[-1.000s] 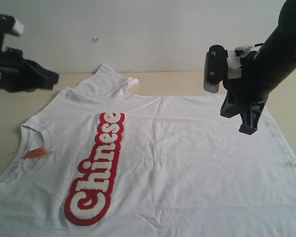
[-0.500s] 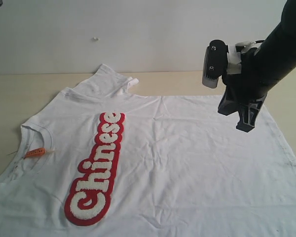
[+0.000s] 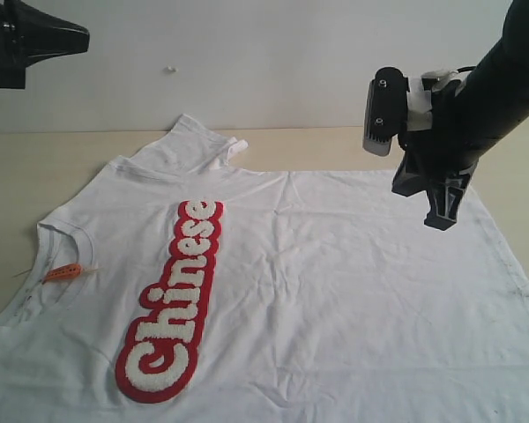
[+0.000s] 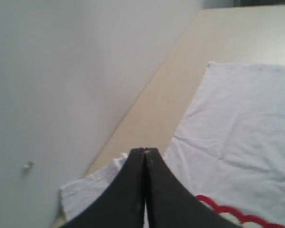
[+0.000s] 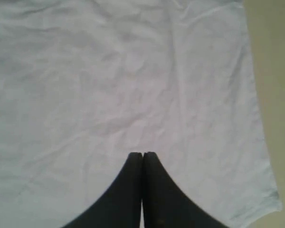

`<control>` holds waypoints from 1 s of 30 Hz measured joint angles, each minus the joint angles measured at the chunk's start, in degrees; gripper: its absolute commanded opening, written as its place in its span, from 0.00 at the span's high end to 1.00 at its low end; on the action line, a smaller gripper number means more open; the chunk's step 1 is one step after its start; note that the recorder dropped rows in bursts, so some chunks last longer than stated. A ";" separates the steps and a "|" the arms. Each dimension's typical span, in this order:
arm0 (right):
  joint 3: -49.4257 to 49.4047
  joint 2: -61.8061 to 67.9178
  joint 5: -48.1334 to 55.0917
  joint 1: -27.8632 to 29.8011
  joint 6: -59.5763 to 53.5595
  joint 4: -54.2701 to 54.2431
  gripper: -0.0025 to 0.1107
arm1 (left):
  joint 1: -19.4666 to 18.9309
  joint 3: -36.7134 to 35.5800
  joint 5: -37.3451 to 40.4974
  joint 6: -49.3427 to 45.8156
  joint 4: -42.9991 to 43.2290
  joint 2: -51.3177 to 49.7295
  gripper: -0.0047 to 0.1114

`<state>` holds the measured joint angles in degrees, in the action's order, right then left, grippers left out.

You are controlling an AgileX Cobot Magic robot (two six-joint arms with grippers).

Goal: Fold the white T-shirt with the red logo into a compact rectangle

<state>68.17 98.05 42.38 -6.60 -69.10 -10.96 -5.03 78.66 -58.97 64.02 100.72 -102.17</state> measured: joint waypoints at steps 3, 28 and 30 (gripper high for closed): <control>0.00 0.00 -0.16 0.00 0.00 1.06 0.98 | 1.98 0.00 4.74 -8.62 0.00 1.22 0.96; 0.00 -0.10 2.54 0.00 -2.72 8.12 0.98 | 7.37 -28.73 34.54 -28.08 -0.16 4.65 0.96; 0.00 -0.10 2.54 0.00 -2.83 8.12 0.98 | 7.37 -29.60 35.55 -25.85 -0.16 6.23 0.96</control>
<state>68.17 97.95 44.91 -6.60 -71.93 -2.84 2.33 49.06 -23.42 38.17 100.56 -95.94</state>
